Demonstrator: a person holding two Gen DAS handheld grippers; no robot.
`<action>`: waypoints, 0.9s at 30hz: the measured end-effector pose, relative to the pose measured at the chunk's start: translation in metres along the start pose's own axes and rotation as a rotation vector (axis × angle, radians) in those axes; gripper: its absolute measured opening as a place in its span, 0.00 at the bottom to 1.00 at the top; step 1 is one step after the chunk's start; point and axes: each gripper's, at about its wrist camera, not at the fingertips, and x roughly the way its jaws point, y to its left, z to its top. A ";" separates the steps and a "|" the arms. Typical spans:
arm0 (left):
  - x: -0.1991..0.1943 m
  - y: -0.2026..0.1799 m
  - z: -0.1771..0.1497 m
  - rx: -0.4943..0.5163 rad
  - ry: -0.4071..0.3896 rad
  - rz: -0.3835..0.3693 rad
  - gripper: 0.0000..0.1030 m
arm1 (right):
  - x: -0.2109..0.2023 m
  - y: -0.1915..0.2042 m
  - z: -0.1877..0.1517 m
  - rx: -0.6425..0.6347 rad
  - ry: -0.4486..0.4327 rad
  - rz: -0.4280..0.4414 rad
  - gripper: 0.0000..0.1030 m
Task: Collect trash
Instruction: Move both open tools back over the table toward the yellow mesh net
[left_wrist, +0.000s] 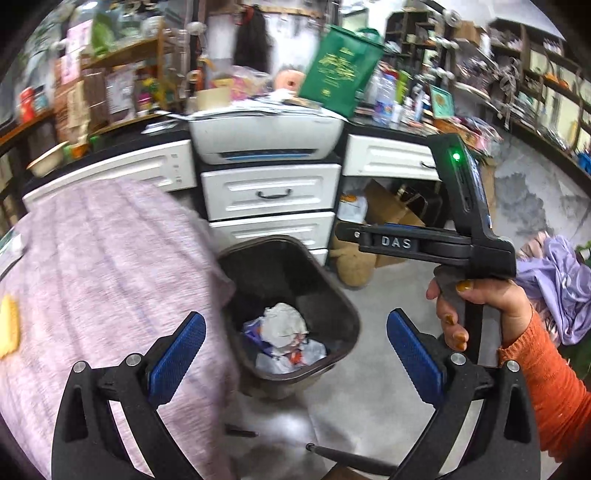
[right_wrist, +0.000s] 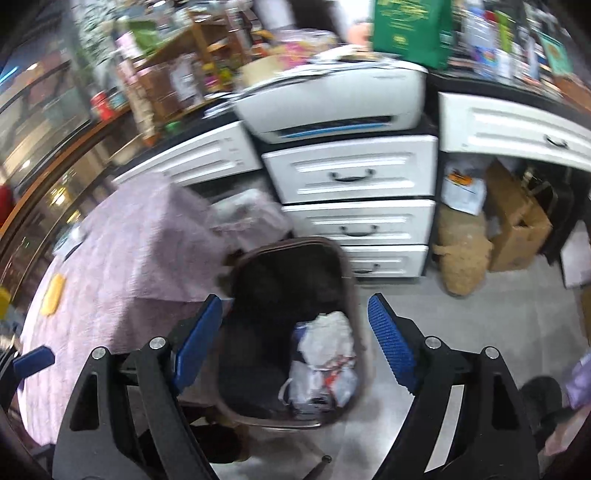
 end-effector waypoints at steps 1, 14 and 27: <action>-0.005 0.007 -0.002 -0.015 -0.004 0.012 0.95 | 0.002 0.011 0.001 -0.020 0.002 0.016 0.78; -0.069 0.117 -0.043 -0.214 -0.041 0.243 0.95 | 0.020 0.147 -0.005 -0.229 0.052 0.215 0.78; -0.111 0.202 -0.075 -0.320 -0.018 0.408 0.95 | 0.035 0.243 -0.010 -0.407 0.113 0.322 0.78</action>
